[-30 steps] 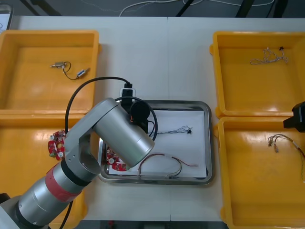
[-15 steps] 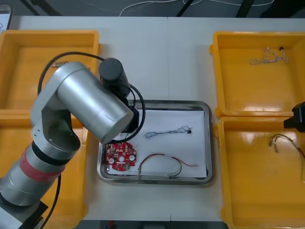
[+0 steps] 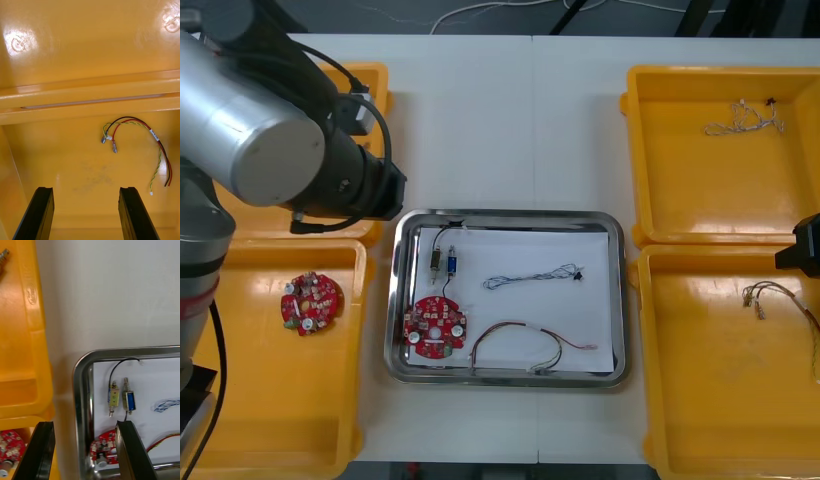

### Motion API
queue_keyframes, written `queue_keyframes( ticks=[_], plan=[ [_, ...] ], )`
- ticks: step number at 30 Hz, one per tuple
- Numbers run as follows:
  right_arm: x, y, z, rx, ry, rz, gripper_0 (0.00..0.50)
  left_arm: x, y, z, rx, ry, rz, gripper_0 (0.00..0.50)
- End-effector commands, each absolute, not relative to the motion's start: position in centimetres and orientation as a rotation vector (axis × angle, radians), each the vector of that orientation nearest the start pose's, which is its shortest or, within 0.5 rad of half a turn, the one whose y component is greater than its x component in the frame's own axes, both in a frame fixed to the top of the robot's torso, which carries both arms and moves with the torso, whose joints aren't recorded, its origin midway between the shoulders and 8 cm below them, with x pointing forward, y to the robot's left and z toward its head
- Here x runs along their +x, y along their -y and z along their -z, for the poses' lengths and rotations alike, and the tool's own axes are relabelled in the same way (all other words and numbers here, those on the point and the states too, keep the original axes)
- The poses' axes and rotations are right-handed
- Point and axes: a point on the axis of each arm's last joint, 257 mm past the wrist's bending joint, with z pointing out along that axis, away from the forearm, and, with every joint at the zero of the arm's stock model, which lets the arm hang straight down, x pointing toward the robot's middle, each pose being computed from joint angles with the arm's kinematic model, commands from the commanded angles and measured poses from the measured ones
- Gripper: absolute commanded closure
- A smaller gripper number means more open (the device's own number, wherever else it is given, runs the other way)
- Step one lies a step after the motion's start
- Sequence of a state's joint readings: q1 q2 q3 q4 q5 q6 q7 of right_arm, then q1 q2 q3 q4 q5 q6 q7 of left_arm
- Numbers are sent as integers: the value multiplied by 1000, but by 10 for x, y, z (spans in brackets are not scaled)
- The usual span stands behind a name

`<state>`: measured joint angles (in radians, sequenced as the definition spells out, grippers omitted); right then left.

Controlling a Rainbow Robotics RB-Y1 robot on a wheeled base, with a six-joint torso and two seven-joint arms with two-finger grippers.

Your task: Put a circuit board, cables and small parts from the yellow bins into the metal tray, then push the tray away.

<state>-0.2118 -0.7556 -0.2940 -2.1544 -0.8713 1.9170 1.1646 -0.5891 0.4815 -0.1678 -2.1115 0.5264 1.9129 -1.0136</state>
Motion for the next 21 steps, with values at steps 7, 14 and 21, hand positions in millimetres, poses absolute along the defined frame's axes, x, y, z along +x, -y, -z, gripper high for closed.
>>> queue_keyframes(
  ticks=[7, 14, 21],
  plan=[
    [381, 372, 152, 217, -2658, -57, 0, 477, -268, 97, 189, -2515, -55, 30],
    [381, 372, 152, 217, -2658, -57, 0, 479, -308, 96, 71, -2577, 23, 30],
    [381, 372, 152, 217, -2658, -57, 0, 468, -343, 103, 16, -2610, -40, 30]
  ],
)
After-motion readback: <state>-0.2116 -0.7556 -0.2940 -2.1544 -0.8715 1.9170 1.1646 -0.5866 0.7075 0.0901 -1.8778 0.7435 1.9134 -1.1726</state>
